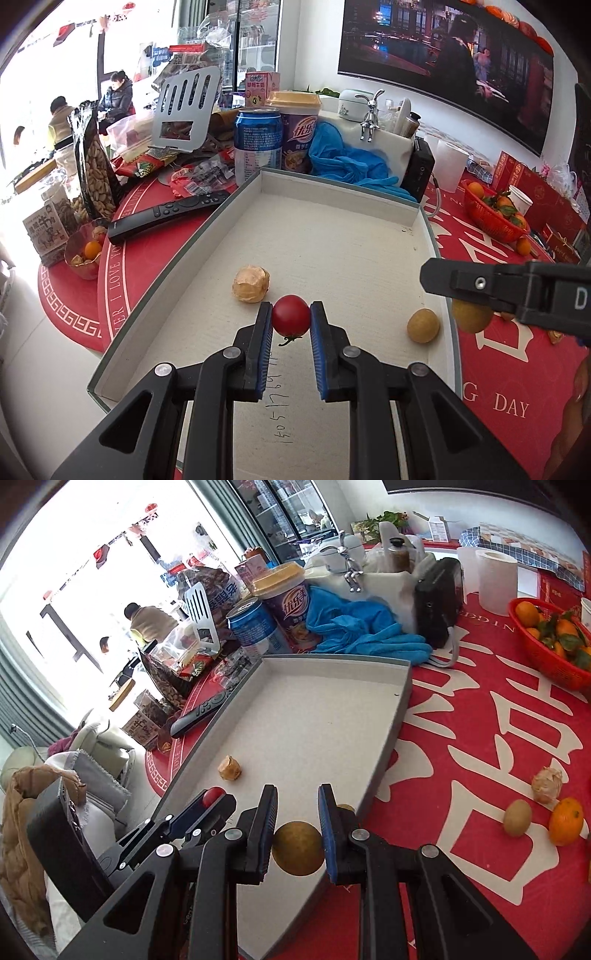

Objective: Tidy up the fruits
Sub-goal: 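Carry the cherry tomato with the right gripper into the tray and release, then return the right gripper to the table and grasp another brown kiwi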

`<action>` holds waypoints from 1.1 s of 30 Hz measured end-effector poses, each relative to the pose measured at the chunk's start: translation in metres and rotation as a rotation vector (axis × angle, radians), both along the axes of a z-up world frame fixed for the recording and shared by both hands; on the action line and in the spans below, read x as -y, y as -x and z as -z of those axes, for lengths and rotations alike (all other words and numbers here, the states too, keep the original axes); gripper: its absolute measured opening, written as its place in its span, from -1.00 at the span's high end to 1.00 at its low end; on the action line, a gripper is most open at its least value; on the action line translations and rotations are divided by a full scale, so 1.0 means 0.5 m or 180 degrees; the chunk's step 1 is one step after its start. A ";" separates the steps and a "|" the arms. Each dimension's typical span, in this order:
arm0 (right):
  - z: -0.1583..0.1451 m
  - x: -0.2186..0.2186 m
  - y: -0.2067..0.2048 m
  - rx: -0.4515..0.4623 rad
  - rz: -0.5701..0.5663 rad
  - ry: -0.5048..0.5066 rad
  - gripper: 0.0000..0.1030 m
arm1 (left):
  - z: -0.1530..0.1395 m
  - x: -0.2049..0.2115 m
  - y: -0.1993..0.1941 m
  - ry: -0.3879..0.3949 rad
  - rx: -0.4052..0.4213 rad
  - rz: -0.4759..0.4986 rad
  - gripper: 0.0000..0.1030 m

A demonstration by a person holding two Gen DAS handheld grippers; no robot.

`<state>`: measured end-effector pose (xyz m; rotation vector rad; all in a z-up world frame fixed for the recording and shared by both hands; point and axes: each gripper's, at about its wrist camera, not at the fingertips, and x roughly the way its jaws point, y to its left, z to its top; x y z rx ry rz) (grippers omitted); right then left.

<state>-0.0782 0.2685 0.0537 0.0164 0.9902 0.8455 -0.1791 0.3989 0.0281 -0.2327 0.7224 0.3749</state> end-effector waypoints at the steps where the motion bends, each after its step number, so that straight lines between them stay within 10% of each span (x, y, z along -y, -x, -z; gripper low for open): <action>1: 0.002 -0.010 -0.002 0.0006 -0.0016 0.0037 0.54 | 0.004 -0.003 -0.001 0.0011 -0.0007 -0.0012 0.57; 8: 0.026 -0.063 -0.002 0.0037 -0.0086 0.0232 0.54 | 0.012 -0.011 0.002 0.0046 0.0002 -0.0065 0.53; 12: 0.030 -0.080 -0.004 0.0005 -0.0115 0.0256 0.54 | 0.010 -0.005 0.008 -0.0024 0.0042 -0.0099 -0.50; 15: 0.030 -0.083 -0.006 -0.0033 -0.0122 0.0282 0.43 | -0.005 0.008 0.020 -0.0208 0.0187 -0.0129 -0.56; 18: 0.017 -0.069 -0.008 0.0081 0.0008 0.0242 -0.95 | -0.014 0.023 0.024 -0.0336 0.0264 -0.0100 -0.58; 33: -0.006 0.198 -0.033 0.0180 0.0891 0.0212 -0.99 | -0.019 0.065 0.022 -0.0260 0.0395 0.0213 -0.59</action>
